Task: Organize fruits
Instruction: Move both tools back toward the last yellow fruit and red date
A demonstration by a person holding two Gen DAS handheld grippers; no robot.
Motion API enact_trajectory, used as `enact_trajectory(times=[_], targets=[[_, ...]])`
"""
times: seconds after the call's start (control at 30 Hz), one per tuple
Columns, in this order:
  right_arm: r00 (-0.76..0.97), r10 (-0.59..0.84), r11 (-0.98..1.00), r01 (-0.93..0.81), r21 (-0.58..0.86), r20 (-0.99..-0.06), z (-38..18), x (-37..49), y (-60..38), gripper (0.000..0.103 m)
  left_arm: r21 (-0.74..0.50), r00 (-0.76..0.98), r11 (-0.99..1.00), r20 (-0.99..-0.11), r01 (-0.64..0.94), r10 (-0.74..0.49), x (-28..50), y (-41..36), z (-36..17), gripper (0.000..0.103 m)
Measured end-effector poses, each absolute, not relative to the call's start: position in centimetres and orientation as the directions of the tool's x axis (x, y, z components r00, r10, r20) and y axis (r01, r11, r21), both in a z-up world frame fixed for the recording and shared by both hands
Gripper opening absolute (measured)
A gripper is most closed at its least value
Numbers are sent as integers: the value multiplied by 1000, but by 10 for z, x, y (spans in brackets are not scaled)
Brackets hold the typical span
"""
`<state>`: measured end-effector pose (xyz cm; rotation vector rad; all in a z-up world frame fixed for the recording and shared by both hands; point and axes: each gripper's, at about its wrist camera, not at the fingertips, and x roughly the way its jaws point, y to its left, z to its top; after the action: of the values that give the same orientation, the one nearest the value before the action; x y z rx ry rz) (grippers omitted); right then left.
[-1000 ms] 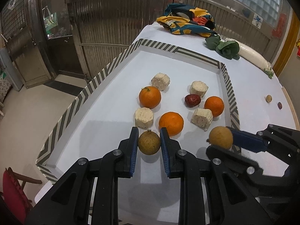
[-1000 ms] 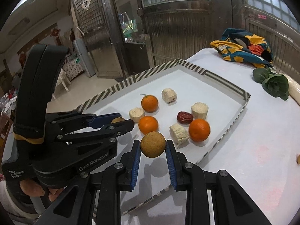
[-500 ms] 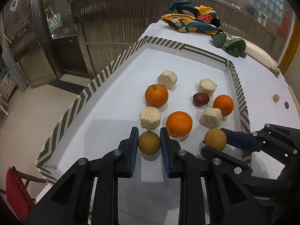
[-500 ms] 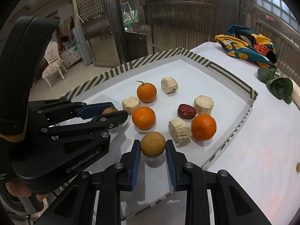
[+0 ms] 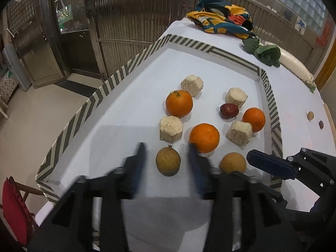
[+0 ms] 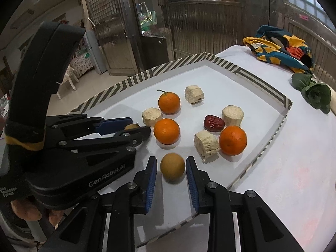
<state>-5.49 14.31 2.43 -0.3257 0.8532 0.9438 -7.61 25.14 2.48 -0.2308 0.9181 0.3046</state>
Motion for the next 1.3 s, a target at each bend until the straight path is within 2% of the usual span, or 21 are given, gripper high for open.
enact_trajectory(times=[0.07,0.43,1.03,1.3], targets=[[307,587,575,-810,119,-749,29,-56,138,27,-80,586,932,-795,-353,154,-78,250,30,62],[407,596,658,-742,130,-692,56,-53,80,28,-99,645,955,-756,-278,109,-69,203,57,62],[555,401,858,-506,87,-729,36,-12,-80,28,-66,620,998,-783,-2,-51,-16,51,52,62],[593,297,929,-362,81,-748,23,22,-174,28,-107,571,991,-810,75,-131,25,7,41,62]])
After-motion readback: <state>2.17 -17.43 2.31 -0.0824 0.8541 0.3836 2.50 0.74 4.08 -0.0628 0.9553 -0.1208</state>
